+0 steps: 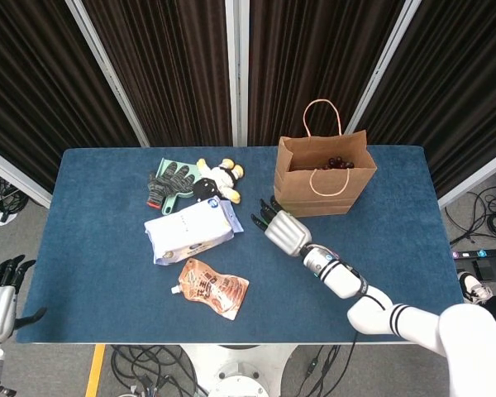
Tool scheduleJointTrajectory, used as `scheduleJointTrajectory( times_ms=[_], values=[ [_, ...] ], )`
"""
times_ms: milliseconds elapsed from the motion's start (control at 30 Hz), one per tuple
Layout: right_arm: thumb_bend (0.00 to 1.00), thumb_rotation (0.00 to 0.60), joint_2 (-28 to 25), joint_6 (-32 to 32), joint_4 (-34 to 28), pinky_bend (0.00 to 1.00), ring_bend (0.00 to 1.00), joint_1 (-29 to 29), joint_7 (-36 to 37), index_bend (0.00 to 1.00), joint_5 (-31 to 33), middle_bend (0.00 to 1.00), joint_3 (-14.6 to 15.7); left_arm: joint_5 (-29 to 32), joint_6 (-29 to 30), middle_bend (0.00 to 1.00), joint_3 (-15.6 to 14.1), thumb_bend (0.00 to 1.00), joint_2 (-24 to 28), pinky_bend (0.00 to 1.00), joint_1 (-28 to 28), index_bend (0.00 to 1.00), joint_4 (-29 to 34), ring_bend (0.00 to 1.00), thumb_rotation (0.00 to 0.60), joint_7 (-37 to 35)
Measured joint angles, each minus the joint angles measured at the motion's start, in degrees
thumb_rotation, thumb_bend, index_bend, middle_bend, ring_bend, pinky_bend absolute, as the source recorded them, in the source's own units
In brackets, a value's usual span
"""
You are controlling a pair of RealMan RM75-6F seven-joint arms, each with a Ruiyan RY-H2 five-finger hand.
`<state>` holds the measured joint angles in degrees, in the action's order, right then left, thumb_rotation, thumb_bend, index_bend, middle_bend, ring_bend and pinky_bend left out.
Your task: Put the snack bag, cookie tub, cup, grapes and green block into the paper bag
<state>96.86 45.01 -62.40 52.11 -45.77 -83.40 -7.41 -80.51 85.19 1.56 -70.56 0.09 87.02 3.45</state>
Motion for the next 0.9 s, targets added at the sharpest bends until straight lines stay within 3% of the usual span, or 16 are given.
scheduleJointTrajectory(
  times_ms=[633,900],
  values=[
    [0.11,0.600,7.77,-2.10,11.67,0.14,0.03,2.91,0.18,0.24,1.66,0.21,1.54,0.35,-0.41,0.20,0.14,0.04,-0.26,0.15,0.13,0.23,-0.54,0.12,0.600,-0.58],
    [0.21,0.600,8.46,-0.30,13.36,0.30,0.23,3.74,3.15,0.47,-0.95,0.41,2.71,0.42,-0.60,0.20,0.24,0.04,-0.37,0.15,0.09,0.23,-0.83,0.12,0.600,-0.88]
  ],
)
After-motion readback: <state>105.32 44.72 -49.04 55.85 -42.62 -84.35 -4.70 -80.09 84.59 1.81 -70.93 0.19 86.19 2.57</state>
